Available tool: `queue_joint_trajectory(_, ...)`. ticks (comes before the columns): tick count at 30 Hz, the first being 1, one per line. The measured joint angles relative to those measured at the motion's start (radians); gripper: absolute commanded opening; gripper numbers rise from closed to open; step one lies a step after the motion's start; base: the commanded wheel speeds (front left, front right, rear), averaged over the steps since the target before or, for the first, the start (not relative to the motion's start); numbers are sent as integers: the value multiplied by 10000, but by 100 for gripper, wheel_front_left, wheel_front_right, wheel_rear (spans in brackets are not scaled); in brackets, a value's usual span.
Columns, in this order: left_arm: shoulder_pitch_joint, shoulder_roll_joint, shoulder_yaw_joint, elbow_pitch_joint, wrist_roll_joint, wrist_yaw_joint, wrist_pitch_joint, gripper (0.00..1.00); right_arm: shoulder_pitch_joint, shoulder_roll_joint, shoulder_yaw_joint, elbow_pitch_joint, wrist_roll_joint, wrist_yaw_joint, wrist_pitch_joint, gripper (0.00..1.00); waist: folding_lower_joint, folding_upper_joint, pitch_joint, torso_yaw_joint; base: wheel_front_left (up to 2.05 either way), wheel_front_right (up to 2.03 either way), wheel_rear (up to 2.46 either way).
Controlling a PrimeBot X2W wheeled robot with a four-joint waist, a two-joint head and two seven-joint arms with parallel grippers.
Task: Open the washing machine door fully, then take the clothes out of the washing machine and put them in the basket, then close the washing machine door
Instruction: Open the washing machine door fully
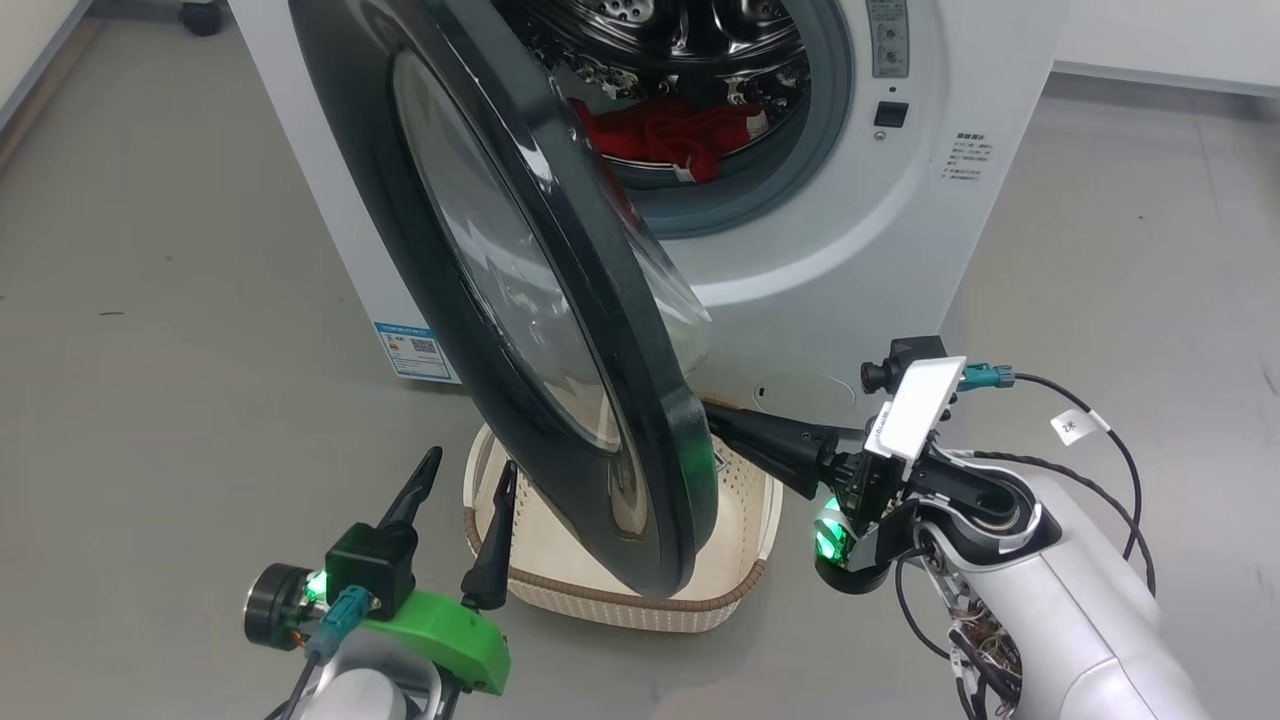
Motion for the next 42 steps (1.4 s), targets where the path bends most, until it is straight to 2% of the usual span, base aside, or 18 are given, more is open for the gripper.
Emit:
queue_joint_trajectory(29, 35, 6, -59, -113, -67, 96, 2, 100, 453, -23, 1323, -734, 165, 0, -930, 0, 0, 0, 80, 1325, 0, 0, 0)
queue_joint_trajectory(42, 58, 10, 115, -215, -67, 192, 0, 100, 452, -19, 1674, -861, 270, -2, -1103, 0, 0, 0, 127, 1399, 0, 0, 0)
